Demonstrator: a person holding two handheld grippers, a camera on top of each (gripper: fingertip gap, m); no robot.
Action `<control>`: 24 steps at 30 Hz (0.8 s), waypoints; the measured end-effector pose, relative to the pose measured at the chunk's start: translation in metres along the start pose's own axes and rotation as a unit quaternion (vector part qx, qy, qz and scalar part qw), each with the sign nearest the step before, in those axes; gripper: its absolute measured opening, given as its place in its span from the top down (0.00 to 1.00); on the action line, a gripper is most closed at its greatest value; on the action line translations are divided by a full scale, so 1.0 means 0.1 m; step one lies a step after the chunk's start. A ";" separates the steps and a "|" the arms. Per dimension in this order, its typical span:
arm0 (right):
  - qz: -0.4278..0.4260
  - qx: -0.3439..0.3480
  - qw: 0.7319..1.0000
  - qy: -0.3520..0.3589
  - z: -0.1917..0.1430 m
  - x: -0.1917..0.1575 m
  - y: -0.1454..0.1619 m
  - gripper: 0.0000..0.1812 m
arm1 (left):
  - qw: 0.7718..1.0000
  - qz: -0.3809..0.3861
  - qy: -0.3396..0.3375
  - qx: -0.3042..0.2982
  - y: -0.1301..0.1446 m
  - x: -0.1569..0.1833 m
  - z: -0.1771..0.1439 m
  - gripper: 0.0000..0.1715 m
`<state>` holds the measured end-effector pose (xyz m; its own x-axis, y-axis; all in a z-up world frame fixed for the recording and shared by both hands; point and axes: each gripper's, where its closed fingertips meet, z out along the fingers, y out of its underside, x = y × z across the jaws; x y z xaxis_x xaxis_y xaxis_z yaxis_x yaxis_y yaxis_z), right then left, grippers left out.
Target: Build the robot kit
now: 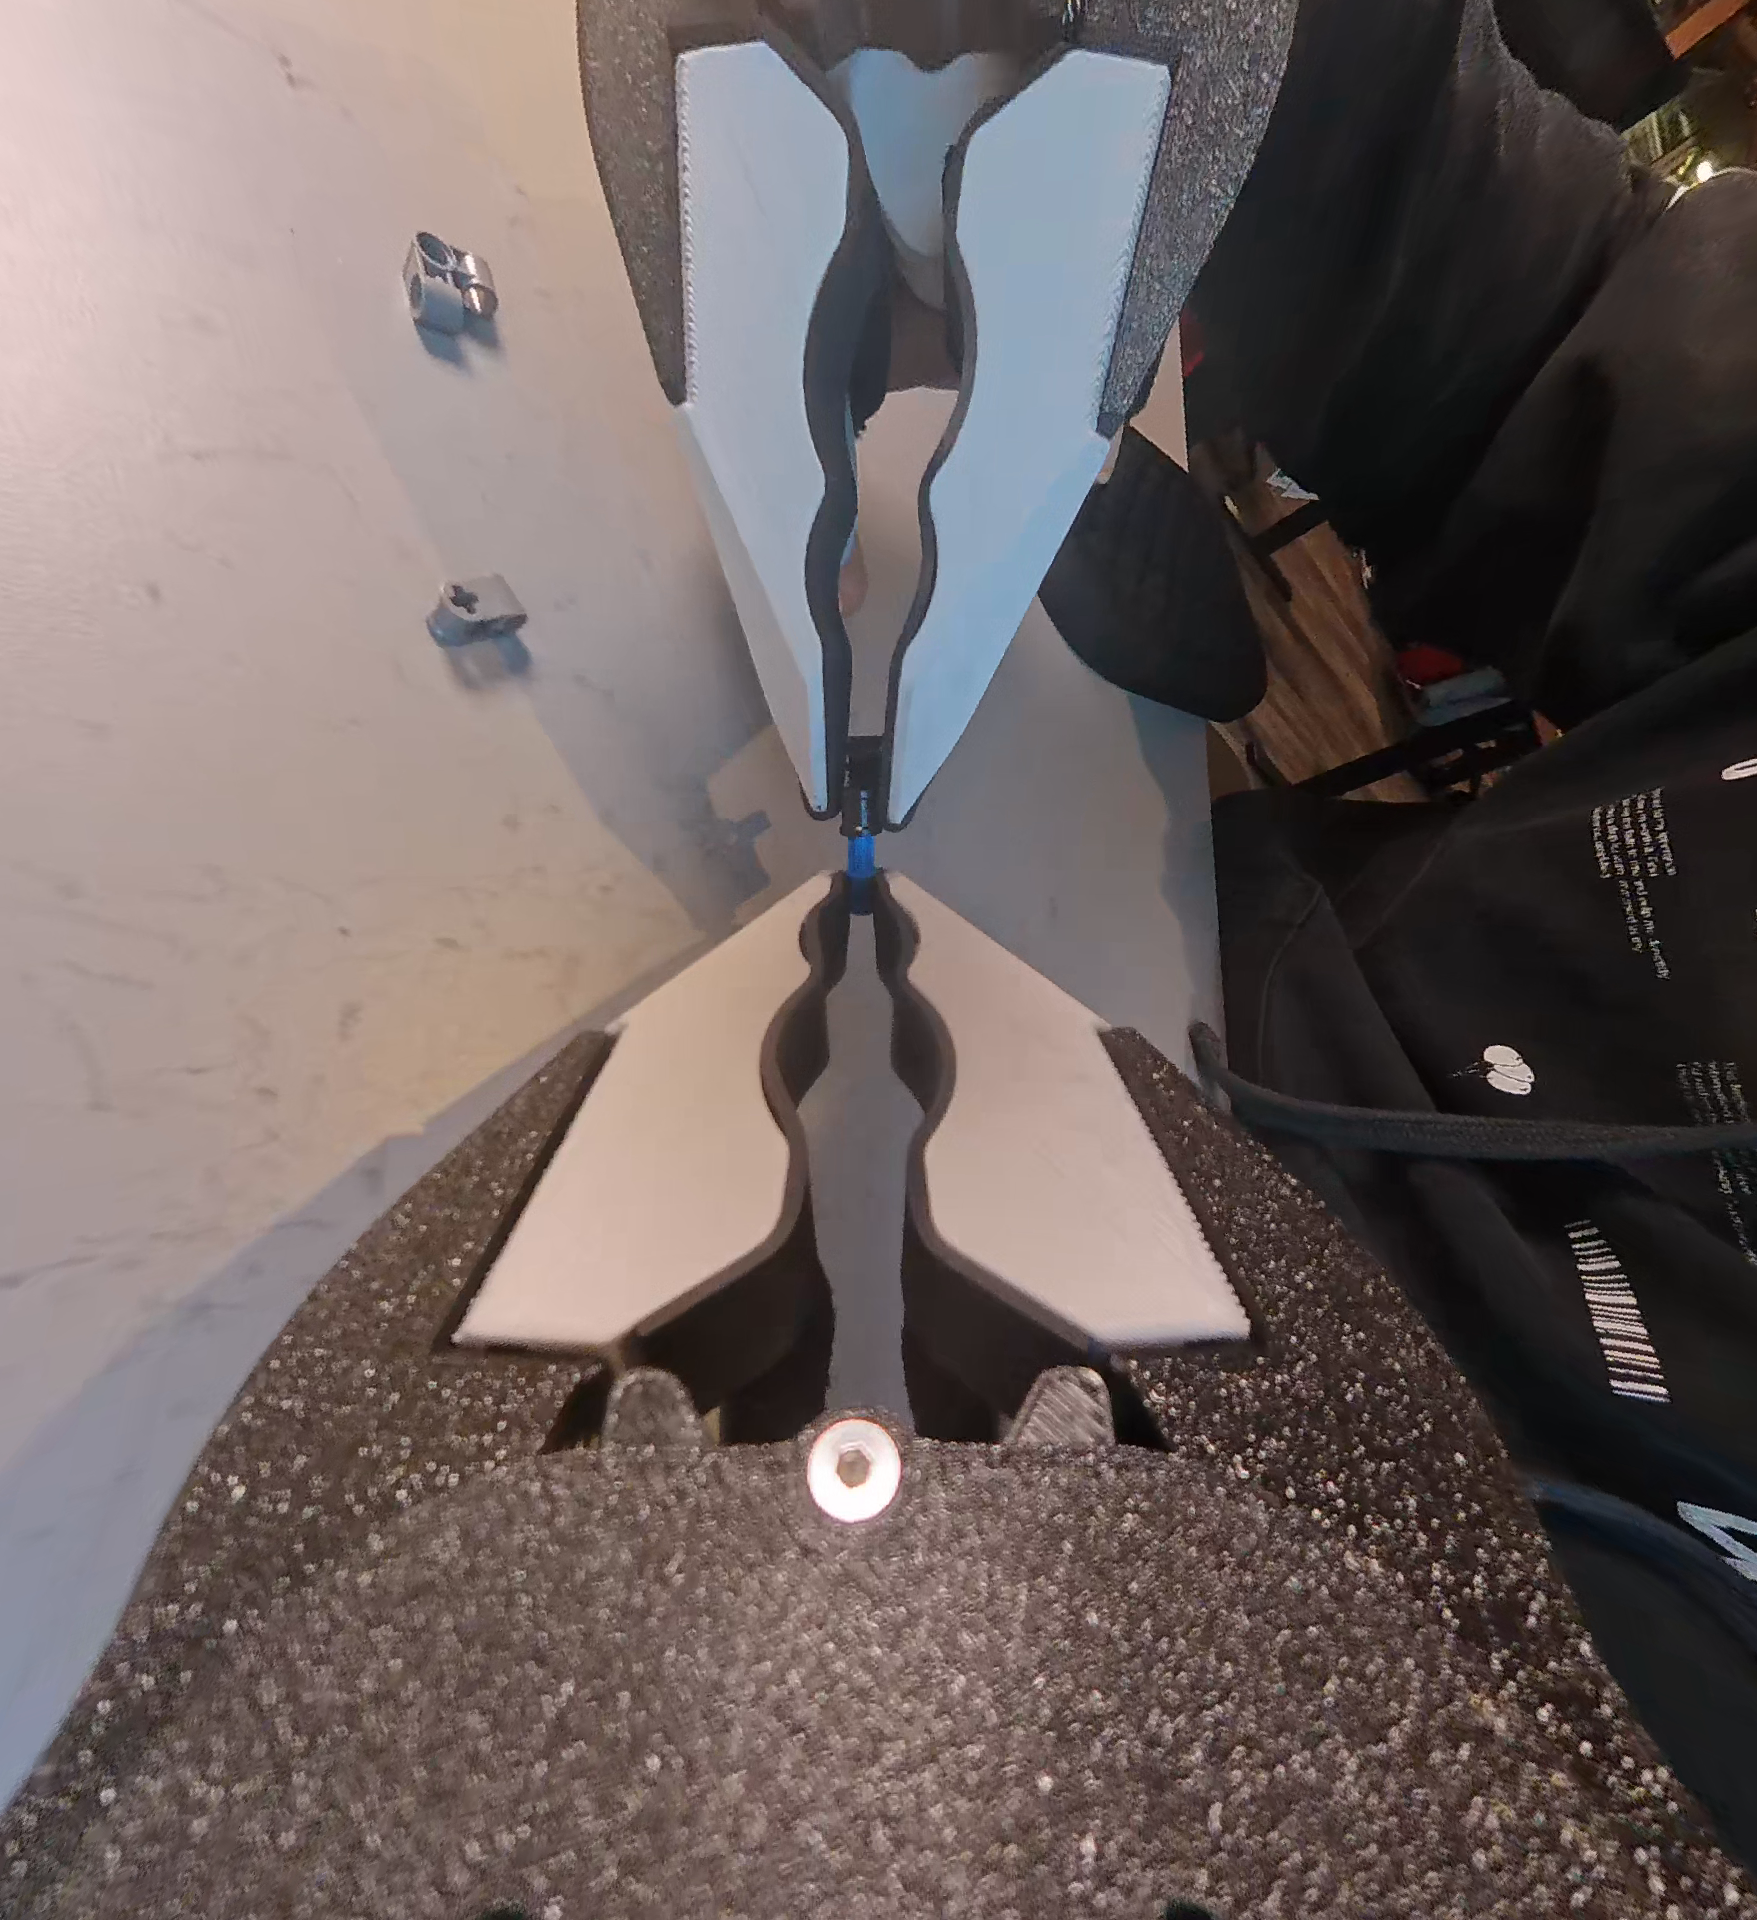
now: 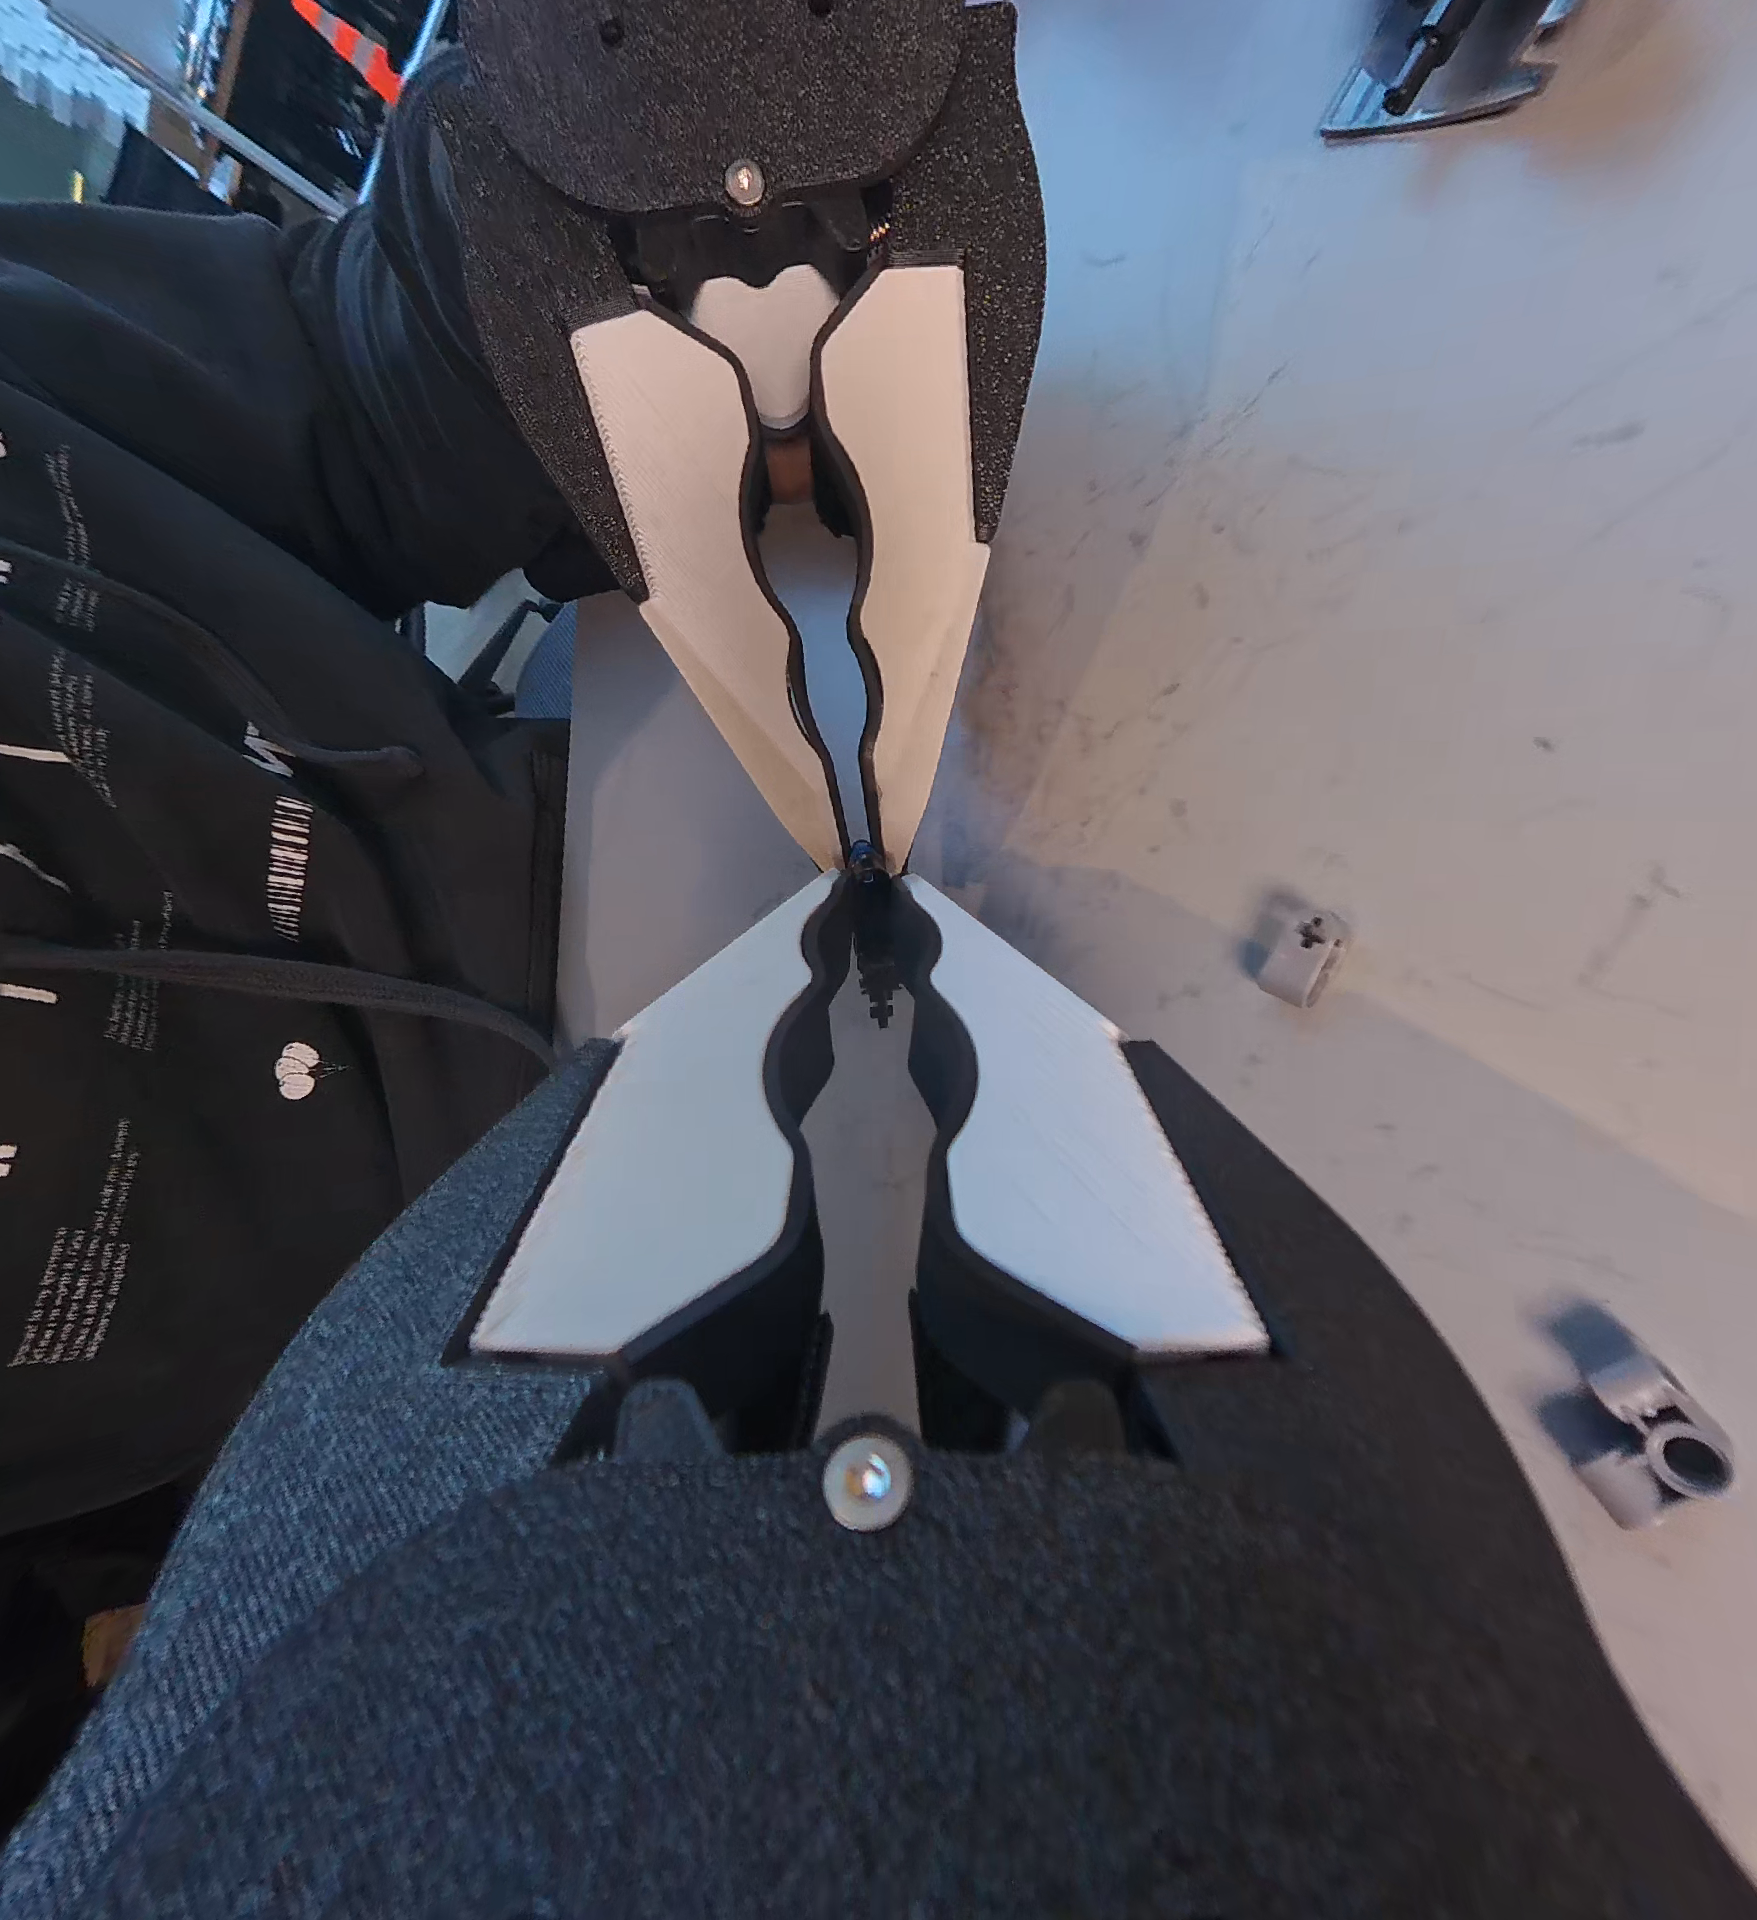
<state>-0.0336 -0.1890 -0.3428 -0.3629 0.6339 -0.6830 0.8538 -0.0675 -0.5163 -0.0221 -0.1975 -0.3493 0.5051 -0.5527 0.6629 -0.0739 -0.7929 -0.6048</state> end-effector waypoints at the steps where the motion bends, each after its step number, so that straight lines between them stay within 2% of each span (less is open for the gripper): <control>1: -0.003 -0.004 1.000 0.004 0.00 0.00 0.01 0.96 | 1.000 0.001 -0.002 -0.002 0.00 0.00 0.00 0.98; 7: -0.056 -0.056 0.995 0.055 0.07 0.03 0.07 0.96 | 0.998 0.049 -0.041 -0.027 0.06 -0.04 0.04 0.99; 13: -0.123 -0.117 0.977 0.129 0.12 0.08 0.13 0.97 | 0.989 0.107 -0.096 -0.041 0.06 -0.10 0.09 1.00; 19: -0.128 -0.089 0.977 0.145 0.04 0.04 0.05 0.97 | 0.986 0.134 -0.103 -0.013 -0.05 -0.08 0.04 1.00; 21: -0.164 -0.082 0.968 0.169 0.01 0.05 0.01 0.97 | 0.980 0.163 -0.117 -0.009 -0.08 -0.08 0.02 1.00; 24: -0.208 -0.023 0.960 0.184 -0.09 -0.04 -0.13 0.96 | 0.970 0.214 -0.117 0.015 -0.19 -0.01 -0.09 0.98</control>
<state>-0.0396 -0.1835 -0.3287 -0.5278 0.8281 -0.1890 0.6819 0.2805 -0.6755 -0.0289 -0.1837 -0.3346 0.6152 -0.7535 0.2321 -0.2960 -0.4936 -0.8178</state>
